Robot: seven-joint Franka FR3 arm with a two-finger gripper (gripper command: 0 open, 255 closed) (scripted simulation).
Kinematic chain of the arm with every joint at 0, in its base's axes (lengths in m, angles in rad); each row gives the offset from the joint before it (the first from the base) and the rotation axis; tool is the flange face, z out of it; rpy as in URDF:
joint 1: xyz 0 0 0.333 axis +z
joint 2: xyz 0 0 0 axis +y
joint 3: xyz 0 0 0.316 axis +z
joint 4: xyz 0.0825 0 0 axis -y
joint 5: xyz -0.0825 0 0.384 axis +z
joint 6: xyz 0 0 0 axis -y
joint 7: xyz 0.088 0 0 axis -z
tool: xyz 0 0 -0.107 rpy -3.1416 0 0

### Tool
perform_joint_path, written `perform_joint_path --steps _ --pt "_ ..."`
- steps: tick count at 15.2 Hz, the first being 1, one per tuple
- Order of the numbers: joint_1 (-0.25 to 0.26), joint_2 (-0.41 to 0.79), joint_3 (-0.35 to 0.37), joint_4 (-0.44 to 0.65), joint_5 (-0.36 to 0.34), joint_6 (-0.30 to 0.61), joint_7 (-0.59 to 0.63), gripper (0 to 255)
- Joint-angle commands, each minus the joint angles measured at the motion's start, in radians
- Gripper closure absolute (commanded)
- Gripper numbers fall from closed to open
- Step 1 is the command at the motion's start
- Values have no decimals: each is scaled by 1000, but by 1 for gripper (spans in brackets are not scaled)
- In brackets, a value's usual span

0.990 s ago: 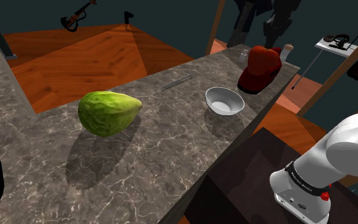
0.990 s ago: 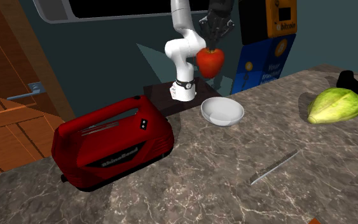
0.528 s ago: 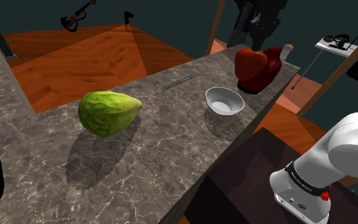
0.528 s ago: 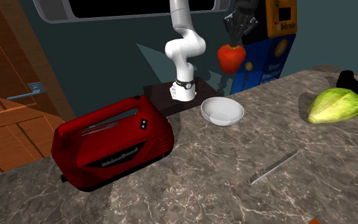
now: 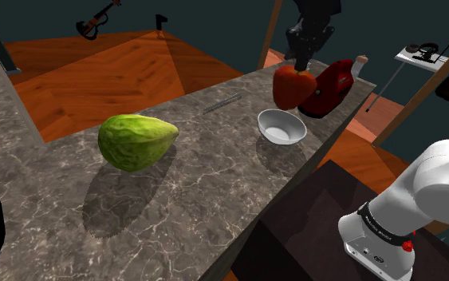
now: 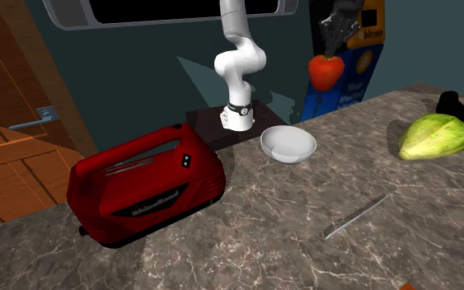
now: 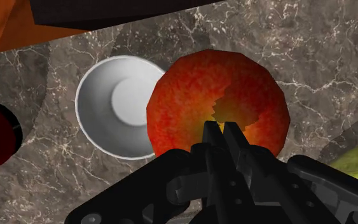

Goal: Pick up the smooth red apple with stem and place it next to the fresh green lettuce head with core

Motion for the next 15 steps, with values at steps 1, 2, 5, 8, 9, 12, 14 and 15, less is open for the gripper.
perform_joint_path --steps 1,2,5,8,9,12,14,15 --pt "14 35 37 41 12 -5 53 255" --pt "21 51 55 57 17 -5 78 255" --pt "43 104 109 111 28 -6 156 255" --pt "65 168 162 177 29 -8 235 255" --pt "73 192 180 201 27 -10 262 255" --pt "99 271 232 283 14 -16 346 255" --pt "120 331 265 345 -3 -23 403 255" --pt "132 363 281 379 -13 -28 432 255"
